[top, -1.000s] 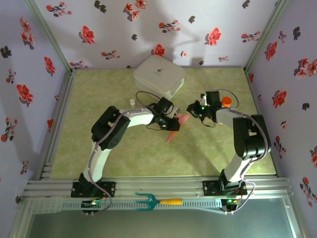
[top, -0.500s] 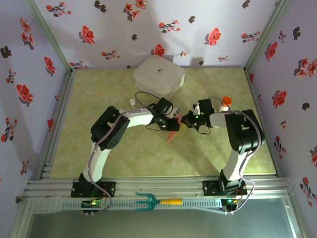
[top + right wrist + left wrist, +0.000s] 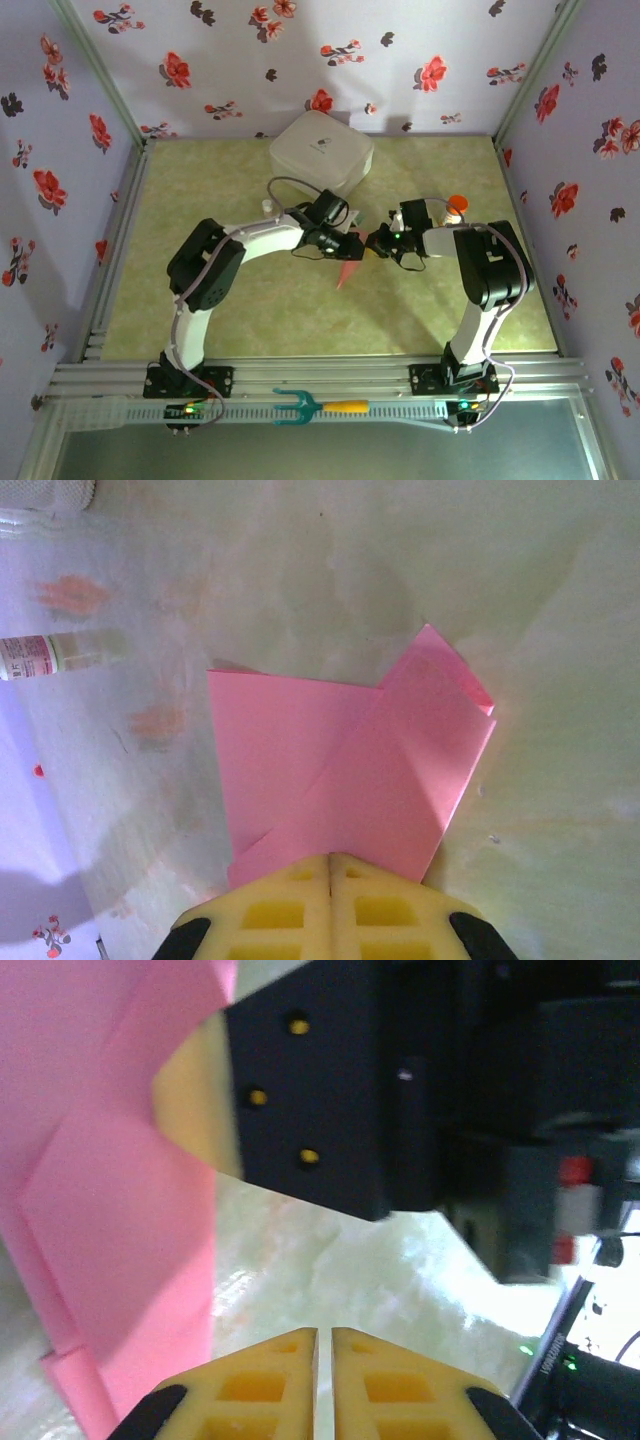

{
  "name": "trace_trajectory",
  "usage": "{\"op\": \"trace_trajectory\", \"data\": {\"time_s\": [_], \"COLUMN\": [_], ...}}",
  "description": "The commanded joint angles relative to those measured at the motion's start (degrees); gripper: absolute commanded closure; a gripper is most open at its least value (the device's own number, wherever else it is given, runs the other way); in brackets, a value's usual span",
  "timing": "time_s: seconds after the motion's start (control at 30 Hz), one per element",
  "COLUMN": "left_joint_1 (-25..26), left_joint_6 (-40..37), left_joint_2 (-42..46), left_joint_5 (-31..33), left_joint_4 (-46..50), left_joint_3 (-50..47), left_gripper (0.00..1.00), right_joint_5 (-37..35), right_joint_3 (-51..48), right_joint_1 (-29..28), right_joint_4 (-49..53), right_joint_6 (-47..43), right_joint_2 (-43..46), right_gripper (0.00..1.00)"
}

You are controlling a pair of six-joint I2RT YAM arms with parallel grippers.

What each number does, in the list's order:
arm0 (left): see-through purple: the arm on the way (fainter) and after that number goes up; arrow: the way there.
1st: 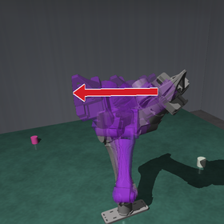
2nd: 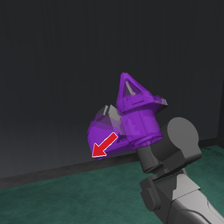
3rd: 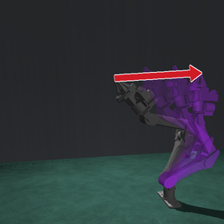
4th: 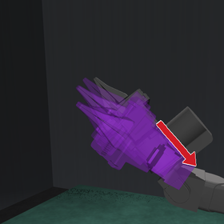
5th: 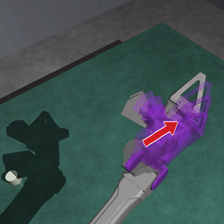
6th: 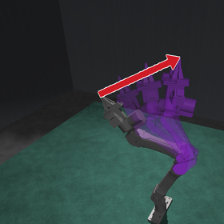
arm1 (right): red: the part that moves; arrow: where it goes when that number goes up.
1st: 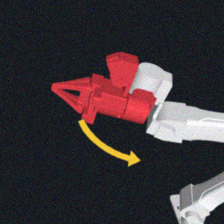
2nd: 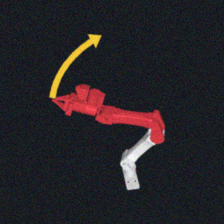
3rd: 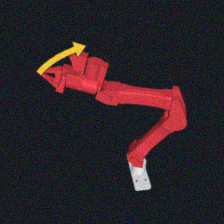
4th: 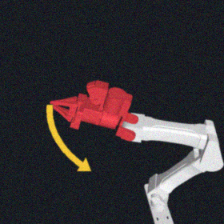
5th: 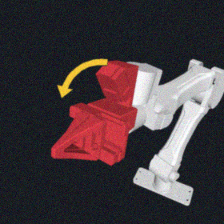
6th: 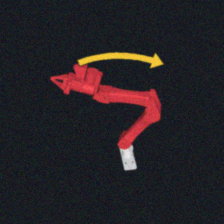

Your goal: Fold a paper plane with a square sheet of paper (pick it up from the middle)

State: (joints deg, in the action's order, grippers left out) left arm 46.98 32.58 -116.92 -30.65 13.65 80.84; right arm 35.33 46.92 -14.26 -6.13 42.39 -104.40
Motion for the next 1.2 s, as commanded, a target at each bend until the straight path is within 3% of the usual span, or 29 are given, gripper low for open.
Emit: {"op": "trace_trajectory", "data": {"time_s": [0.0,0.1,0.33,0.93,1.17], "left_joint_1": [0.89,1.08,1.14,1.19,1.18], "left_joint_6": [-1.19,-1.78,-1.95,-0.23,2.90], "left_joint_2": [0.79,-0.65,-1.23,5.61,10.43], "left_joint_5": [-1.73,-3.54,-0.29,0.66,2.07], "left_joint_4": [3.29,4.19,4.01,2.41,-1.26], "left_joint_3": [-1.63,-2.50,-7.03,-17.94,-24.70], "left_gripper": [0.87,0.87,0.87,0.87,0.92], "right_joint_5": [-4.48,-4.65,-4.78,-4.99,-3.87], "right_joint_3": [-0.16,-0.24,-0.40,-0.69,-0.48], "right_joint_1": [0.30,0.30,0.29,0.56,0.59], "right_joint_4": [3.38,3.57,3.83,3.92,3.32], "right_joint_6": [-1.22,-1.18,-1.41,-1.82,-1.85], "right_joint_2": [-2.01,-1.84,-1.77,-2.42,-2.39], "right_gripper": [1.00,1.00,1.00,1.00,1.00]}}
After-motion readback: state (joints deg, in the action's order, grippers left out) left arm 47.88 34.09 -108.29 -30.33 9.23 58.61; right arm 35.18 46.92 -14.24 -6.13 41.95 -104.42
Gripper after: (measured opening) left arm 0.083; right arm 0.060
